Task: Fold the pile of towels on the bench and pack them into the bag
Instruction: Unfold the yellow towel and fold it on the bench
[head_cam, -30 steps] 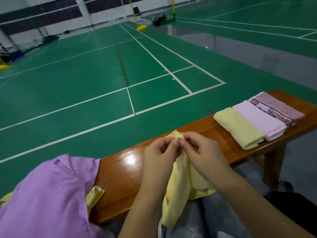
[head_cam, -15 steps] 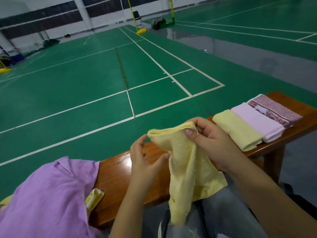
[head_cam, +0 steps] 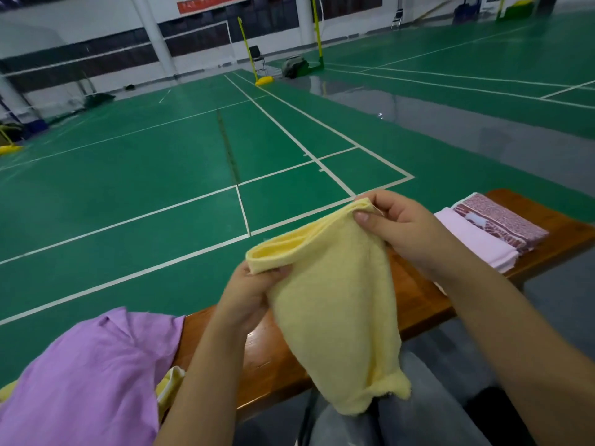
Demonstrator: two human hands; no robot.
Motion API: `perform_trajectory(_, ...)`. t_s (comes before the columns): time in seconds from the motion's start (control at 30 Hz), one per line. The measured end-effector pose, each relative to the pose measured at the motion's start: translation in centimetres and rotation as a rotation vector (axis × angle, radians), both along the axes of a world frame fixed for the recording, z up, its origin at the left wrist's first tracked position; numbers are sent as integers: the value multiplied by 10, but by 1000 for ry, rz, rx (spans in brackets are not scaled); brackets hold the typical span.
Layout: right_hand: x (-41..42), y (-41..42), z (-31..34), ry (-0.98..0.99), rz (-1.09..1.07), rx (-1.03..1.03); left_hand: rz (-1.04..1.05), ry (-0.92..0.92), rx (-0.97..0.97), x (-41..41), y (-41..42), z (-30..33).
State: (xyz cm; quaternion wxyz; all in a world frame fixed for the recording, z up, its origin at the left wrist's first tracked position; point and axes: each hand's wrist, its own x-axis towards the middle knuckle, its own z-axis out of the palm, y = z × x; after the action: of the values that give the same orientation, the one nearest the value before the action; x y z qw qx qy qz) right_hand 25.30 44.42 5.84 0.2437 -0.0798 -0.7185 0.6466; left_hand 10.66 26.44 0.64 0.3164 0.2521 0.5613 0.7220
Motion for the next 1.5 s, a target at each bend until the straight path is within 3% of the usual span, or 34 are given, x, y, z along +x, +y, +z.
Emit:
perform_trajectory(0.1, -6, 11, 12, 18, -116, -15, 112, 182, 64, -2, 0, 37)
perform_trajectory(0.23, -3, 11, 40, 249, -75, -50, 230, 404, 180, 4, -4, 72)
perform_trajectory(0.43, 1, 8, 24, 114, -10, -50, 222, 423, 147, 15, -14, 60)
perform_trajectory(0.63, 14, 8, 29, 105, 155, -99, 219, 439, 198, 25, -27, 57)
perform_trajectory(0.9, -20, 24, 13, -146, -4, -147, 241, 275, -80, 4, 1, 48)
perform_trajectory(1.13, -14, 19, 45, 107, -20, -128, 222, 409, 114, -11, 1, 83)
perform_trajectory(1.23, -2, 16, 34, 127, 21, -159, 166, 453, 126, -1, -12, 72)
perform_trajectory(1.33, 5, 15, -14, 9, 20, -234, 129, 409, -24, 12, -22, 28)
perform_trajectory(1.5, 12, 11, -134, -454, -53, -355, 99, 180, -518, 34, -29, -73)
